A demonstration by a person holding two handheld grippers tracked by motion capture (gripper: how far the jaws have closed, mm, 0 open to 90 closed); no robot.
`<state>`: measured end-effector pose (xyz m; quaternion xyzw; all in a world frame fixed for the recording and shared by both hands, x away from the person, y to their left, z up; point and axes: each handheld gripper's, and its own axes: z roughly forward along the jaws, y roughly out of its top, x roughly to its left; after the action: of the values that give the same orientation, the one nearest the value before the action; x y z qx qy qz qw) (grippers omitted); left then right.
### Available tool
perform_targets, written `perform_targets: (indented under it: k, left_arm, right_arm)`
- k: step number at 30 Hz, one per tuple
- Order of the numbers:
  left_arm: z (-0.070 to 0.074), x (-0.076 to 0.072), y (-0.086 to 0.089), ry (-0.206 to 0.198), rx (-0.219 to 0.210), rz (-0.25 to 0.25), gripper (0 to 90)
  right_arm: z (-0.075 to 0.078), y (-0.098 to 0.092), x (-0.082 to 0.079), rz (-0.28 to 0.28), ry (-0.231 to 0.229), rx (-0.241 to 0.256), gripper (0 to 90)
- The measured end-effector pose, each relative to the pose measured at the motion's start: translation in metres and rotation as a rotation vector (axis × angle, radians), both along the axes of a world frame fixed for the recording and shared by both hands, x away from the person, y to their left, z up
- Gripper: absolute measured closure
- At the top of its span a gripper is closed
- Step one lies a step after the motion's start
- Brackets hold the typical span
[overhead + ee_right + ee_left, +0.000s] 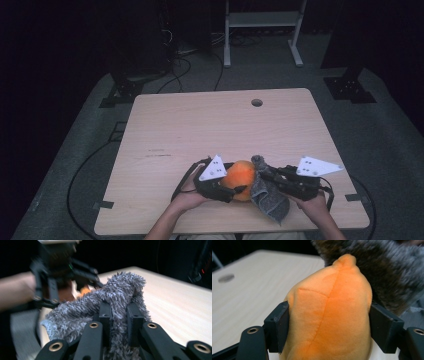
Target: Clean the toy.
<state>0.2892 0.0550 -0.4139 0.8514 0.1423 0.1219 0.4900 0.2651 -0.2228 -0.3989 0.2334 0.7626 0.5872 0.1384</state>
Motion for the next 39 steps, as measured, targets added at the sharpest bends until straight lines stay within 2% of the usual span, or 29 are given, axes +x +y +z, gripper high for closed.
perform_targets:
  k: [1,2,4,5,7,10,11,13,15,17,18,19,20,21,23,24,26,27,28,29,32,34,35,37,38,39]
  left_arm:
    - [0.000,0.000,0.000,0.000,0.000,0.000,23.6]
    - [-0.008,0.002,0.000,0.013,-0.020,-0.010,20.2]
    - [-0.008,0.004,0.002,0.028,-0.038,-0.025,14.1]
    - [-0.007,0.006,0.005,0.038,-0.049,-0.045,10.2]
    - [-0.007,0.007,0.010,0.023,-0.059,-0.062,8.1]
    - [-0.012,0.008,0.010,0.026,-0.045,-0.077,6.7]
    - [-0.014,0.007,0.008,0.013,-0.031,-0.074,7.3]
    - [-0.017,0.006,0.005,-0.020,-0.034,-0.060,10.9]
    - [-0.017,0.005,0.004,-0.032,-0.042,-0.036,17.2]
    - [-0.016,0.006,0.003,-0.030,-0.048,-0.010,20.8]
    - [-0.015,0.006,0.003,-0.027,-0.053,0.000,21.5]
    - [-0.015,0.006,0.003,-0.027,-0.053,0.000,21.6]
    - [-0.016,0.006,0.001,-0.026,-0.056,0.002,21.6]
    - [-0.016,0.005,-0.003,-0.034,-0.059,-0.002,21.6]
    - [-0.015,0.003,-0.007,-0.041,-0.059,-0.019,20.9]
    - [-0.015,0.003,-0.007,-0.041,-0.059,-0.034,18.4]
    - [-0.015,0.003,-0.006,-0.009,-0.052,-0.080,10.1]
    - [-0.015,0.004,-0.003,0.003,-0.063,-0.095,8.4]
    - [-0.015,0.006,0.000,0.001,-0.067,-0.090,8.3]
    - [-0.015,0.008,0.001,0.009,-0.062,-0.075,8.3]
    - [-0.020,0.011,-0.001,0.038,-0.036,-0.067,5.7]
    - [-0.025,0.008,-0.007,0.012,-0.014,-0.066,6.3]
    - [-0.025,0.007,-0.009,-0.002,-0.011,-0.050,8.9]
    - [-0.023,0.006,-0.010,-0.014,-0.007,-0.033,21.0]
    - [-0.015,0.003,-0.012,-0.048,-0.020,-0.005,25.0]
    - [-0.010,0.000,-0.013,-0.069,-0.028,-0.002,26.5]
  right_arm:
    - [-0.008,0.002,0.003,-0.008,0.021,-0.037,77.2]
    - [-0.020,0.001,0.008,-0.010,0.051,-0.038,77.3]
    - [-0.030,-0.002,0.013,-0.011,0.095,0.018,77.3]
    - [-0.031,-0.003,0.015,-0.013,0.104,0.026,77.2]
    - [-0.030,-0.003,0.014,-0.035,0.078,-0.006,77.3]
    - [-0.034,-0.006,0.016,-0.056,0.080,-0.017,77.3]
    - [-0.034,-0.007,0.017,-0.063,0.081,-0.025,77.2]
    - [-0.036,-0.009,0.019,-0.085,0.085,-0.062,77.2]
    - [-0.036,-0.013,0.020,-0.109,0.094,-0.078,77.2]
    - [-0.029,-0.018,0.017,-0.121,0.074,-0.076,77.2]
    - [-0.024,-0.020,0.015,-0.122,0.060,-0.053,77.2]
    - [-0.024,-0.020,0.015,-0.122,0.060,-0.053,77.2]
    - [-0.017,-0.022,0.012,-0.116,0.042,-0.017,77.2]
    - [-0.002,-0.021,0.004,-0.088,-0.009,0.029,77.2]
    - [0.004,-0.016,0.000,-0.073,-0.034,0.017,77.2]
    - [0.003,-0.010,0.000,-0.065,-0.041,-0.021,77.2]
    - [-0.008,-0.001,0.002,-0.071,-0.041,-0.108,77.2]
    - [-0.013,0.000,0.003,-0.070,-0.031,-0.110,77.2]
    - [-0.018,-0.002,0.005,-0.059,-0.007,-0.077,77.2]
    - [-0.019,-0.004,0.006,-0.058,-0.002,-0.064,77.2]
    - [-0.017,-0.004,0.004,-0.068,-0.019,-0.097,77.2]
    - [-0.018,-0.005,0.004,-0.067,-0.018,-0.093,77.2]
    - [-0.018,-0.007,0.005,-0.071,-0.008,-0.088,77.2]
    - [-0.018,-0.008,0.006,-0.077,-0.005,-0.086,77.2]
    - [-0.014,-0.012,0.005,-0.103,-0.009,-0.065,77.1]
    - [-0.010,-0.013,0.004,-0.112,-0.020,-0.056,77.2]
